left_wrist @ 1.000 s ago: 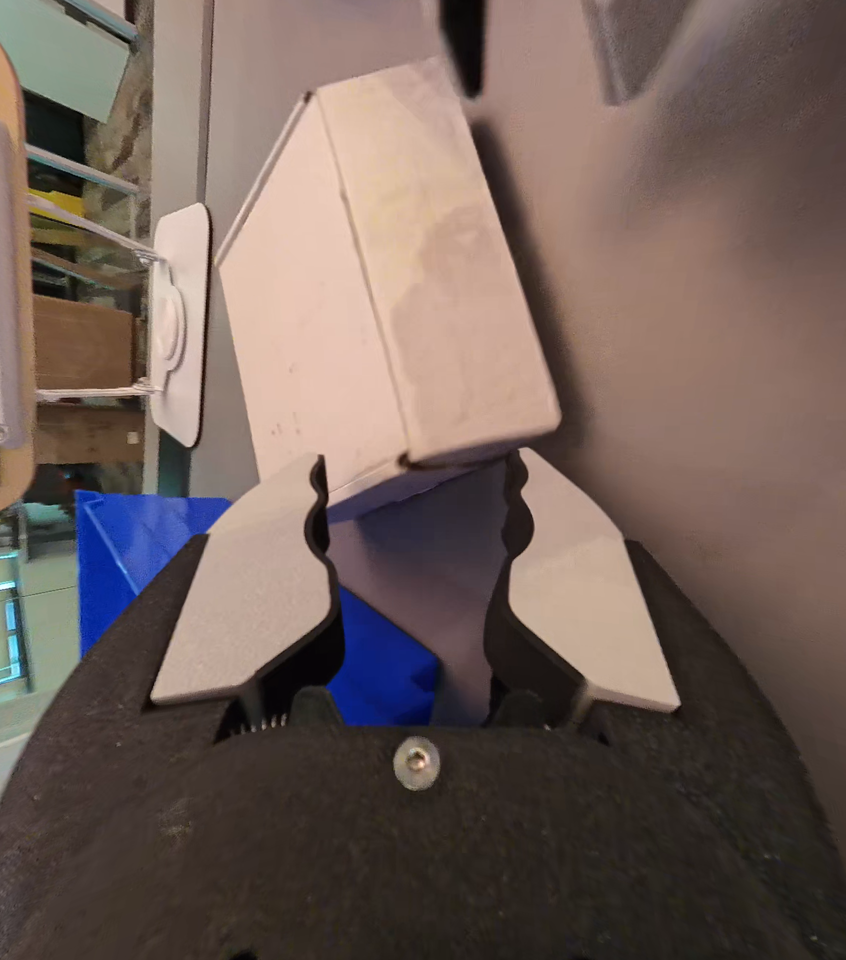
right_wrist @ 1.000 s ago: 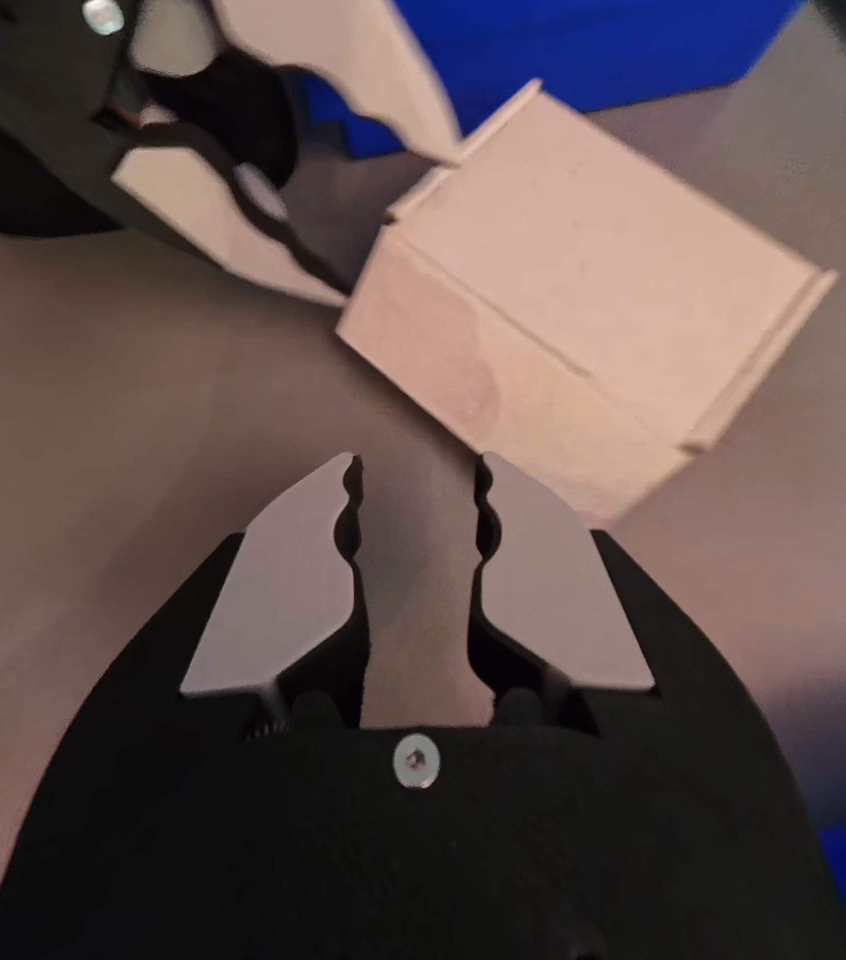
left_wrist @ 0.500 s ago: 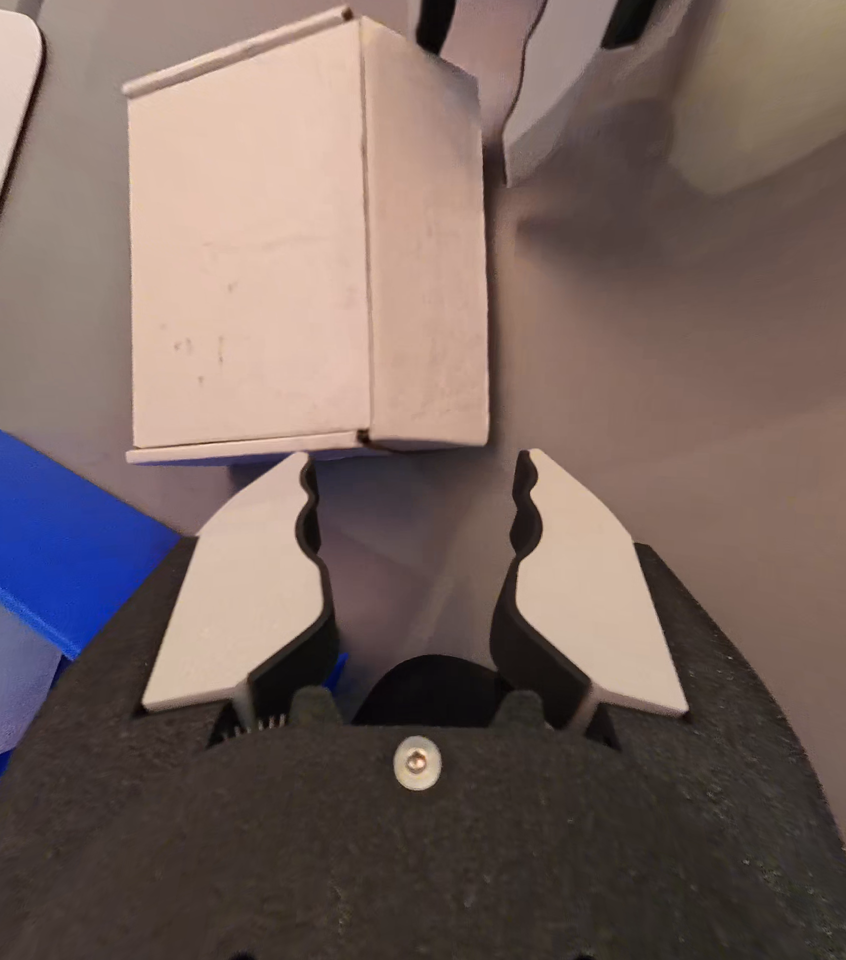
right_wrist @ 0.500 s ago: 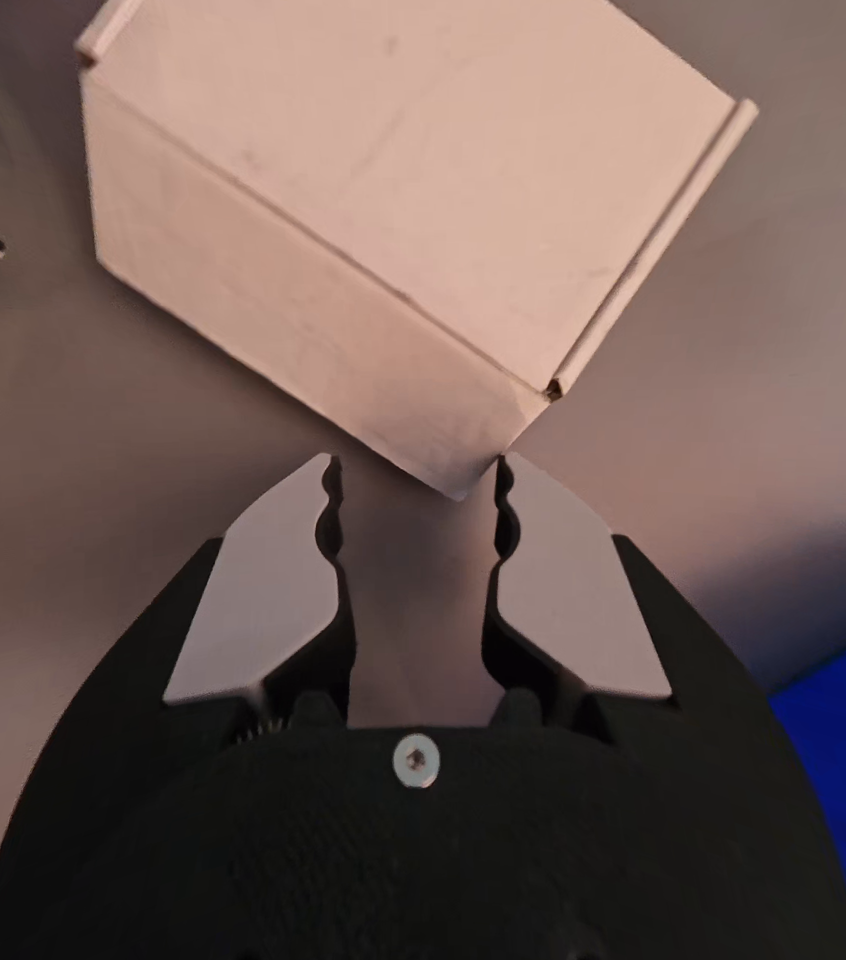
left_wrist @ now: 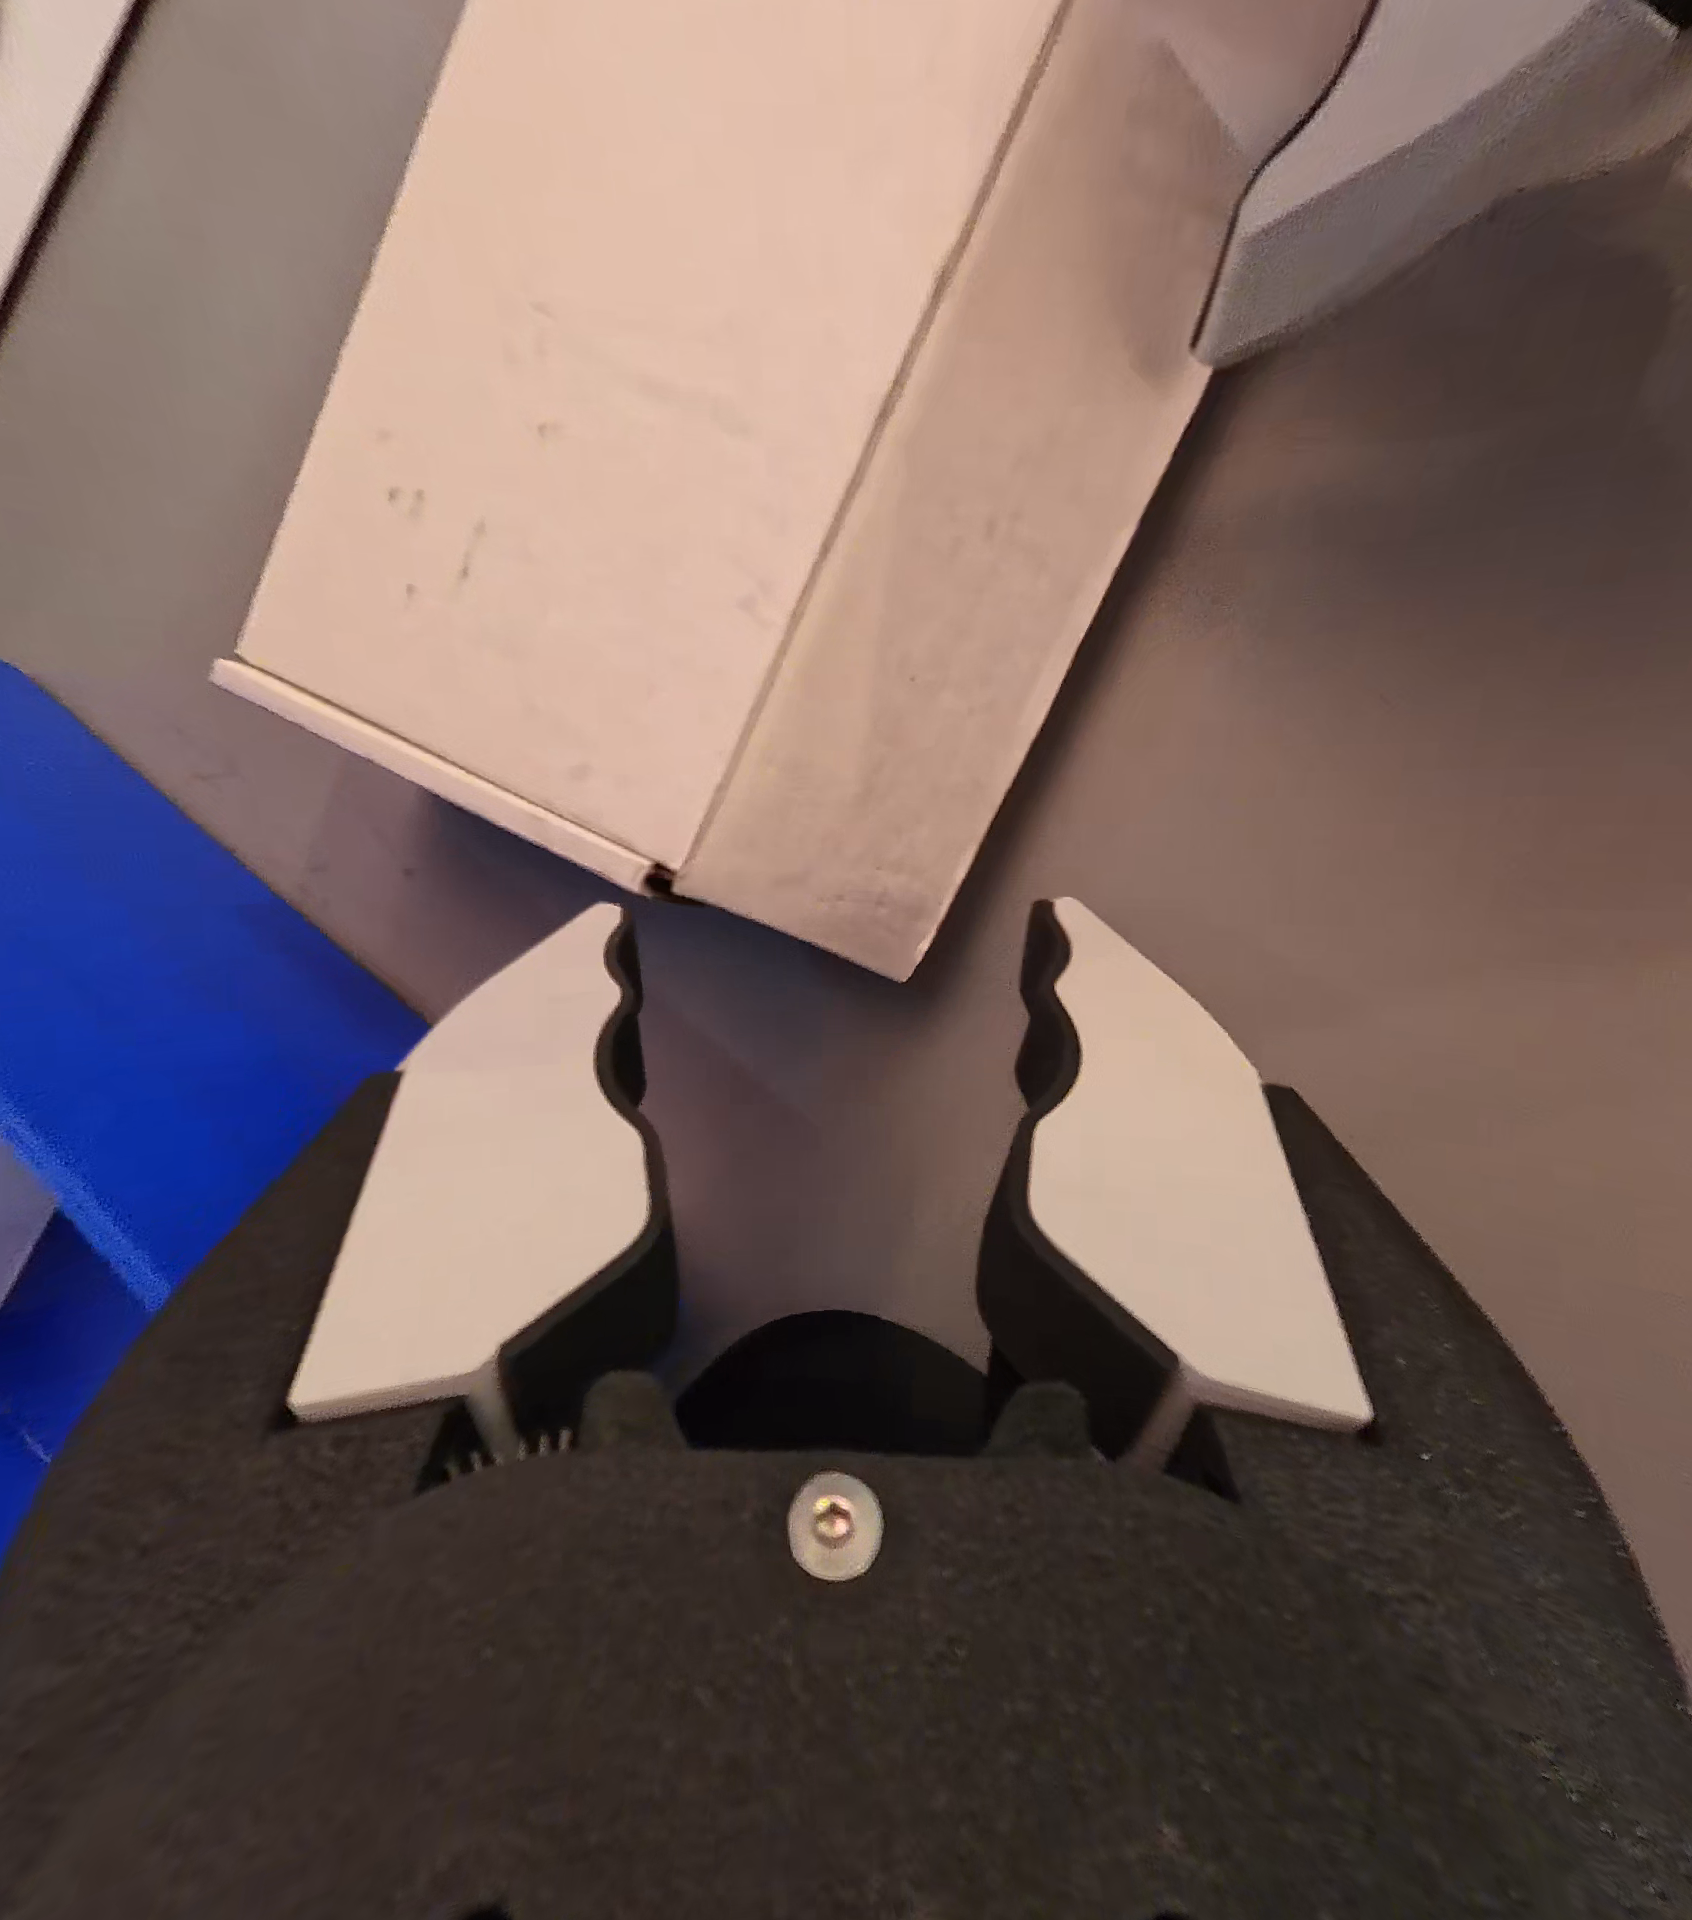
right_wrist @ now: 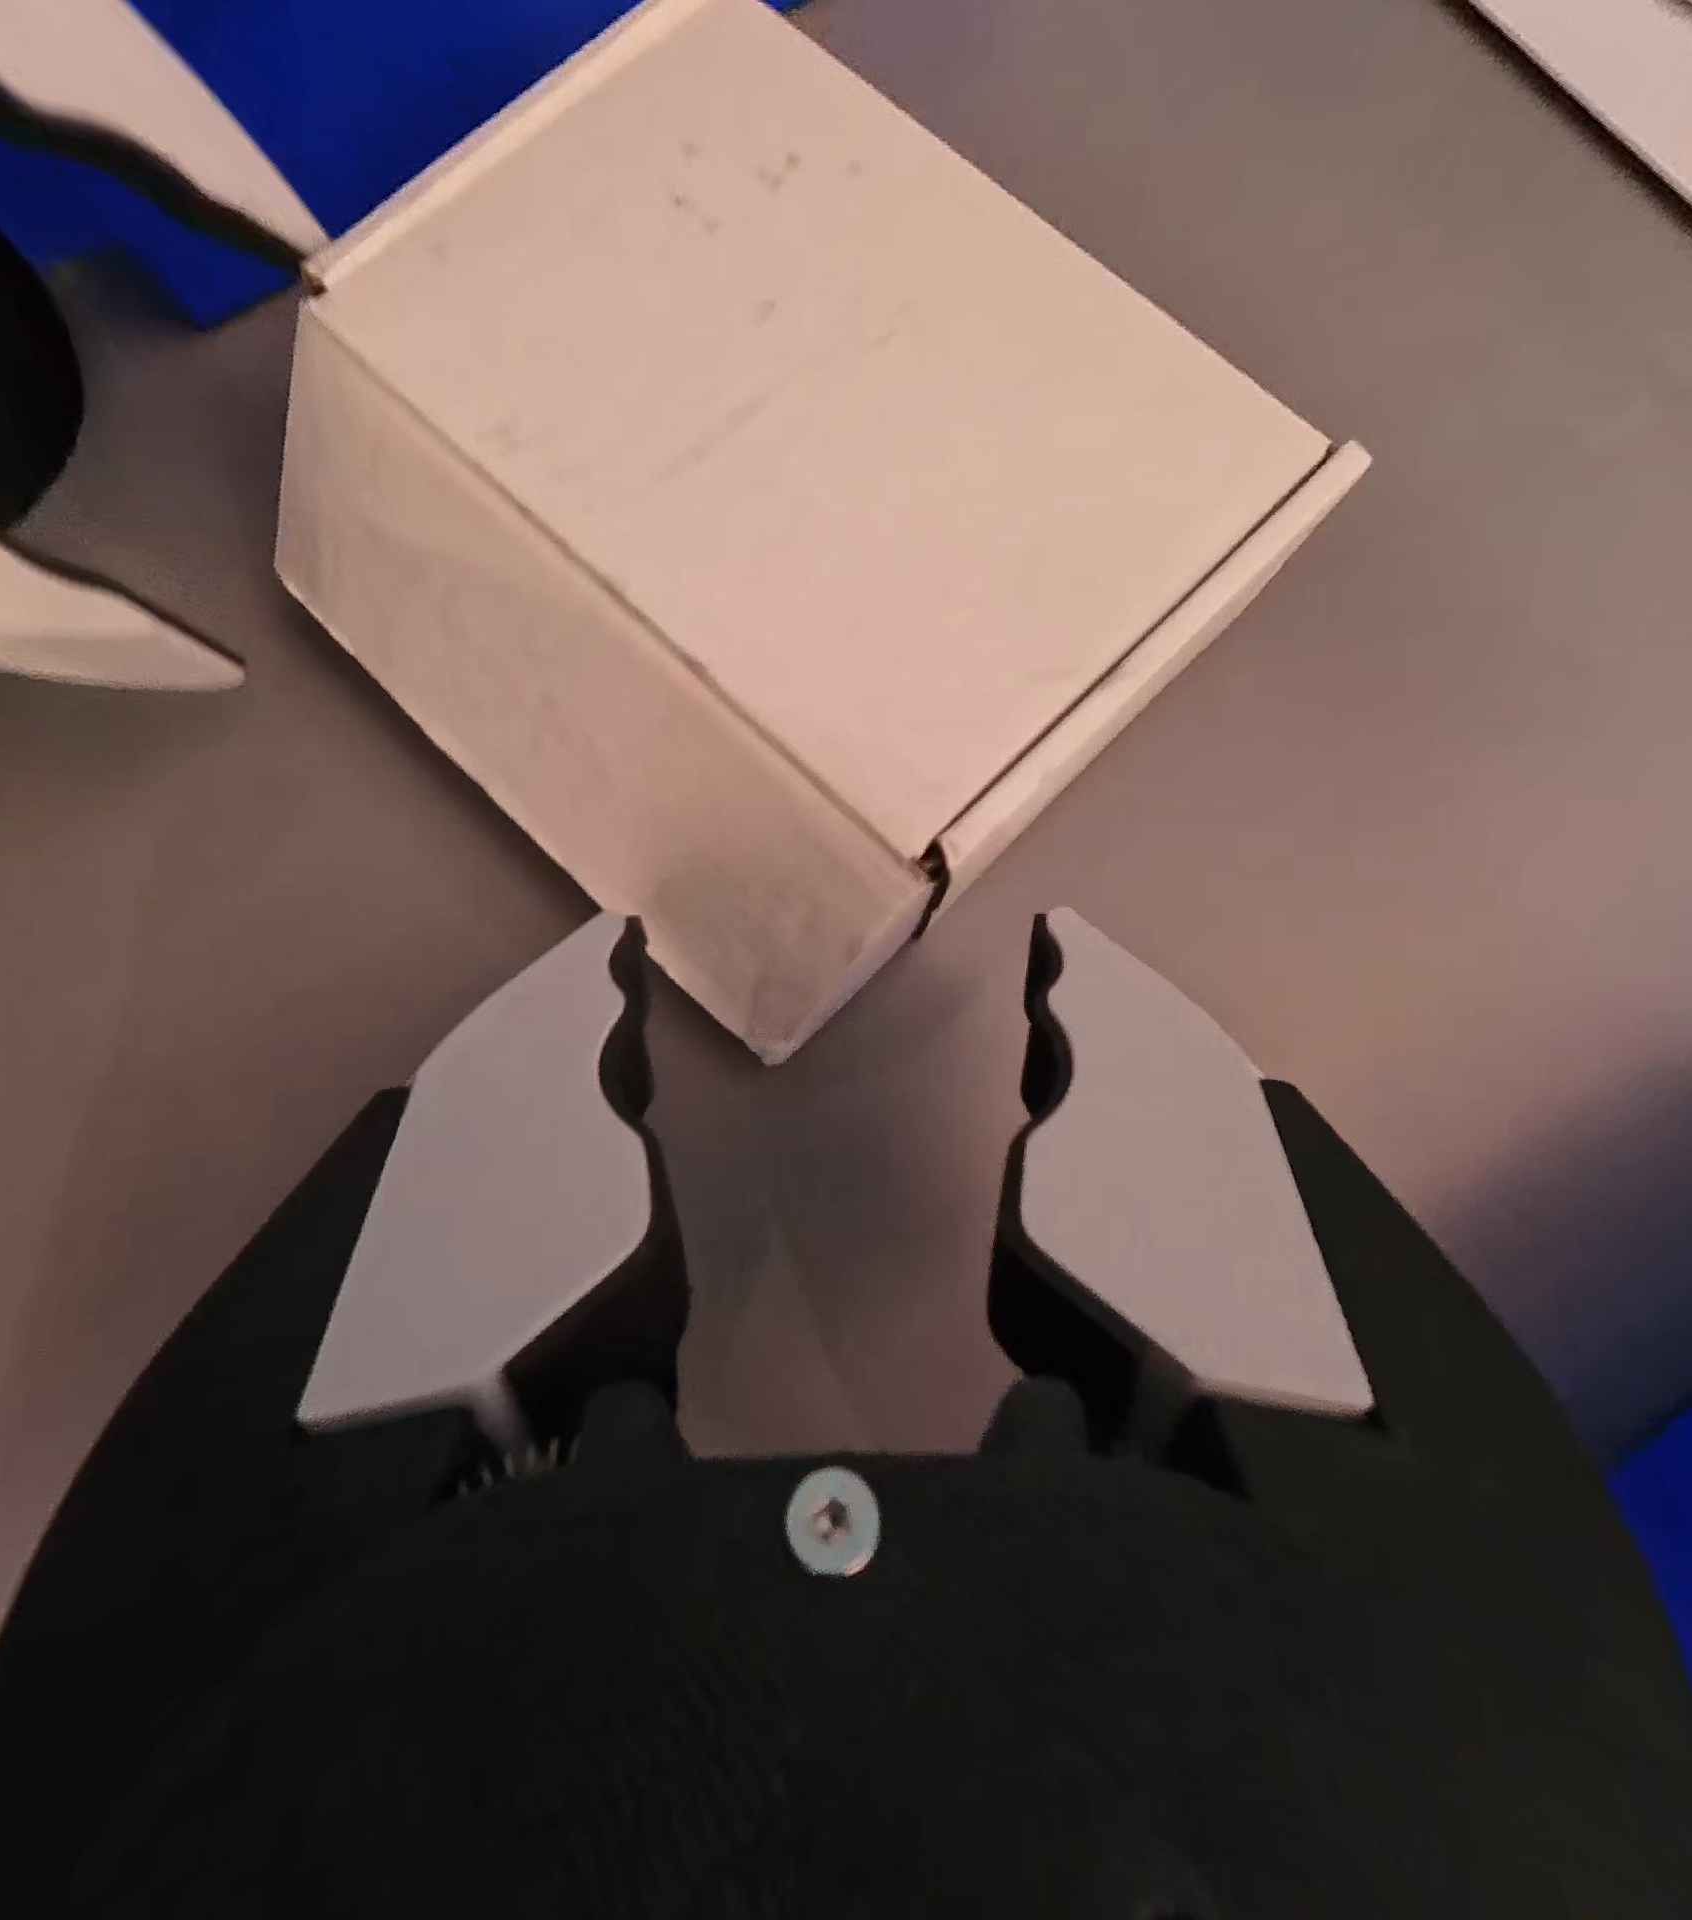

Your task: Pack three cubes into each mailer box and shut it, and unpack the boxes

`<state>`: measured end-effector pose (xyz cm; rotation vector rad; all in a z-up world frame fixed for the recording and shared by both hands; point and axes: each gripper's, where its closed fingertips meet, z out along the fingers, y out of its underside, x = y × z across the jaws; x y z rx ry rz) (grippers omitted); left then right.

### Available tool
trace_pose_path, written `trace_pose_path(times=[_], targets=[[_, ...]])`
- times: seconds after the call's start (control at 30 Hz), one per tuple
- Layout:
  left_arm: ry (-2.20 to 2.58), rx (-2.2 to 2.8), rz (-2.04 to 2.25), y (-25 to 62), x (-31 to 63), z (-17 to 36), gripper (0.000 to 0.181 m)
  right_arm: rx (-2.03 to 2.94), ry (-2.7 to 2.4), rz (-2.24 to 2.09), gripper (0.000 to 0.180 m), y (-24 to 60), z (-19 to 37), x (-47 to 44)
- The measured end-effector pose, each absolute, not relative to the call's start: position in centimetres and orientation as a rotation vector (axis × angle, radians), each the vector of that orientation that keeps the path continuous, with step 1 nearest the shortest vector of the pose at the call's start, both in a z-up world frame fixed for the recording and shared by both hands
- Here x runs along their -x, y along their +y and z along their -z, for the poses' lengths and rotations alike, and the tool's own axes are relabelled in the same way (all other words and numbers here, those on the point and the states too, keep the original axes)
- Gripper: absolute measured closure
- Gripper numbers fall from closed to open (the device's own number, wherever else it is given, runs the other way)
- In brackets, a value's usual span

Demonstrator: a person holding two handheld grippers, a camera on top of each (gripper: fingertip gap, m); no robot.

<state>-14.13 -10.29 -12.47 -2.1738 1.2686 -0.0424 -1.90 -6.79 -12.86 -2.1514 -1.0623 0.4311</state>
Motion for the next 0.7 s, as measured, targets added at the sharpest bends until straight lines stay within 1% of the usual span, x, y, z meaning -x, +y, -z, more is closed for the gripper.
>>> trace_pose_path(times=[0.1,0.17,0.2,0.27,0.4,0.57,0.63,0.7], targets=[[1.259,2.204,0.034,-10.2,14.0,13.2,0.104,2.149,-1.048,-0.497,0.108,-6.6,13.0,2.3],[1.275,2.215,0.019,-10.1,14.0,13.9,0.102,2.148,-1.083,-0.582,0.115,-7.6,13.3,2.8],[1.286,2.215,-0.016,-9.8,14.2,14.2,0.102,2.143,-1.095,-0.581,0.114,-7.9,13.3,2.8],[1.319,2.204,-0.057,-9.7,14.4,14.7,0.113,2.131,-1.136,-0.566,0.116,-8.9,13.4,2.7],[1.325,2.205,-0.035,-9.8,14.4,14.7,0.110,2.095,-1.198,-0.534,0.116,-11.9,13.5,2.7],[1.393,2.184,0.009,-10.6,13.9,14.8,0.110,2.069,-1.209,-0.530,0.116,-14.3,13.6,2.2],[1.417,2.179,0.064,-11.0,13.6,14.6,0.119,2.078,-1.190,-0.521,0.116,-14.2,13.5,1.5],[1.398,2.205,0.144,-11.2,13.3,14.3,0.113,2.095,-1.104,-0.484,0.115,-12.9,13.1,0.6]])
